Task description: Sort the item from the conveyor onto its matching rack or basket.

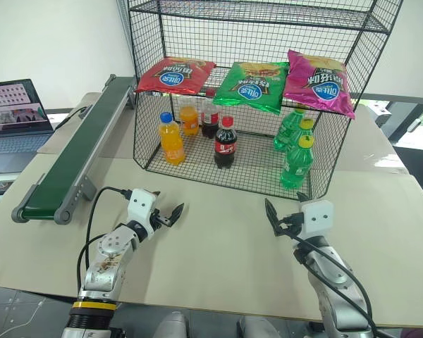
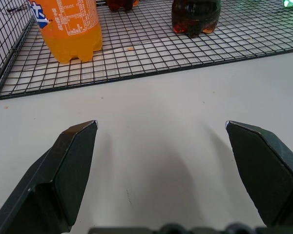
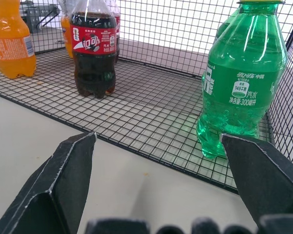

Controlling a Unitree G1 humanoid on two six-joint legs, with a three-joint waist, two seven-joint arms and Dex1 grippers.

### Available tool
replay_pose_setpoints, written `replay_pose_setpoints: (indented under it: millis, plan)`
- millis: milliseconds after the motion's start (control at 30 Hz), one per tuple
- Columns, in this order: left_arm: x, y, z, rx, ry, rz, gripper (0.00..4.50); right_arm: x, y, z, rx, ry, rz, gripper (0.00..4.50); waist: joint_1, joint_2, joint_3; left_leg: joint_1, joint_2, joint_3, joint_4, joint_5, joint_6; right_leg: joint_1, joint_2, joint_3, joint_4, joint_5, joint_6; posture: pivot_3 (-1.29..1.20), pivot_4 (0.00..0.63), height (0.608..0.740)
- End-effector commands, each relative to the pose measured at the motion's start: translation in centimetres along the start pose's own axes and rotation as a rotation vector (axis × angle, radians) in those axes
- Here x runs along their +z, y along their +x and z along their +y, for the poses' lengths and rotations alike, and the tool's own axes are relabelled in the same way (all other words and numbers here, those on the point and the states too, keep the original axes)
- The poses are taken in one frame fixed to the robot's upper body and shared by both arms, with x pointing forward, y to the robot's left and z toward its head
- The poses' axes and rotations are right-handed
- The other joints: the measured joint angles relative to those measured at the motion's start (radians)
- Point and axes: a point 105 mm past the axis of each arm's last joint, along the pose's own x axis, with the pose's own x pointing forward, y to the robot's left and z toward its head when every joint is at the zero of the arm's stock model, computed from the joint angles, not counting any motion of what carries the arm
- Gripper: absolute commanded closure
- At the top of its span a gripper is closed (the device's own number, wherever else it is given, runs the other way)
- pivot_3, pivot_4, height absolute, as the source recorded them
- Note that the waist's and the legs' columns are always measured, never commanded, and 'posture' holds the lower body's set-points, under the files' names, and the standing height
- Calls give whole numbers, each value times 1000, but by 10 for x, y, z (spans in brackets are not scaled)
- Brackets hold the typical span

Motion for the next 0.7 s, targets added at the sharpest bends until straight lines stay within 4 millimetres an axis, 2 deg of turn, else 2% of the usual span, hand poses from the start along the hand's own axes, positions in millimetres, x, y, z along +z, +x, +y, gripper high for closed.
replay_pose_setpoints:
  millis: [33,400,700]
  plan:
    - [14,-2,6,20,46,-38,24,19,-1,-1,3,-16,-79,0,0,0,0,0,0,0,0,0,0,0,0,0,0,0,0,0,150,738]
    - [16,-5,24,192,126,-41,24,23,1,3,27,-21,-86,0,1,0,-1,0,0,0,0,0,0,0,0,0,0,0,0,0,150,738]
    - [19,-6,9,40,17,-65,24,23,-2,6,30,-23,-85,0,1,-1,-1,0,0,0,0,0,0,0,0,0,1,0,0,0,150,738]
